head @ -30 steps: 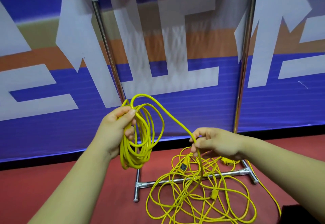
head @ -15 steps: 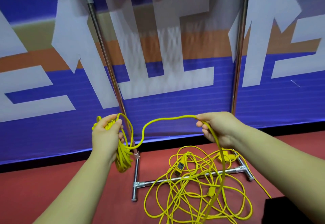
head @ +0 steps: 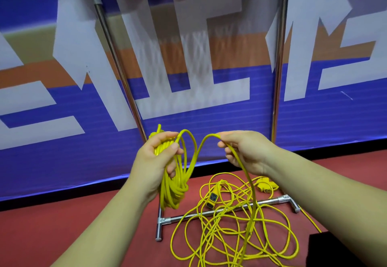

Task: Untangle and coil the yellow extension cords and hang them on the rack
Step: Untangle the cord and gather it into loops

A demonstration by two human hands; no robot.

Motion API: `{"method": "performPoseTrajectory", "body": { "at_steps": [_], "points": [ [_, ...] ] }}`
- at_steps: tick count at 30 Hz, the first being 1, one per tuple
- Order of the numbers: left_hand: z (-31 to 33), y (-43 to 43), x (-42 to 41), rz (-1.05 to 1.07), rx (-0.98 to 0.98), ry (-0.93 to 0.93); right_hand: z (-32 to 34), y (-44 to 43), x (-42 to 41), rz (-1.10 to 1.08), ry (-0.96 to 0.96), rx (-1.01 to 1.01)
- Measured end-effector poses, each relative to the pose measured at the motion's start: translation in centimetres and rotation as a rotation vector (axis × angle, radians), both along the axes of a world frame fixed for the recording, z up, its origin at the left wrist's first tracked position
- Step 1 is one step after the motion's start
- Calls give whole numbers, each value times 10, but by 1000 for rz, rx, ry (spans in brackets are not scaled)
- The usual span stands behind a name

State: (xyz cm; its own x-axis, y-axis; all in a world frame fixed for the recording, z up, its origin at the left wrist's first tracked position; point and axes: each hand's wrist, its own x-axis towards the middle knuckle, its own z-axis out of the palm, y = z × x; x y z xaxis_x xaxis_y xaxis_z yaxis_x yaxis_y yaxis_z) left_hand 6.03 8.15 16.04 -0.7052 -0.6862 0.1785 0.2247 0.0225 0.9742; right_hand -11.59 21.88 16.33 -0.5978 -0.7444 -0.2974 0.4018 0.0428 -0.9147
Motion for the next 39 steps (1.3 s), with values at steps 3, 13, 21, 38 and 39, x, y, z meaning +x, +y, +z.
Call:
{"method": "performPoseTrajectory", "body": {
  "at_steps": [3,13,21,38,39],
  "points": [
    [0,10,-3,-69,49,-22,1,0,1,44,4,-20],
    [-12,24,-16,-105,-7,-128,17,11,0,114,233,81],
    [-18,42,-23,-143,63,-174,14,3,-2,-1,26,9],
    [-11,45,-26,-203,54,-98,-1,10,-11,51,724,170],
    [-9,45,-26,-207,62,-97,-1,9,-11,56,735,157]
  ]
}}
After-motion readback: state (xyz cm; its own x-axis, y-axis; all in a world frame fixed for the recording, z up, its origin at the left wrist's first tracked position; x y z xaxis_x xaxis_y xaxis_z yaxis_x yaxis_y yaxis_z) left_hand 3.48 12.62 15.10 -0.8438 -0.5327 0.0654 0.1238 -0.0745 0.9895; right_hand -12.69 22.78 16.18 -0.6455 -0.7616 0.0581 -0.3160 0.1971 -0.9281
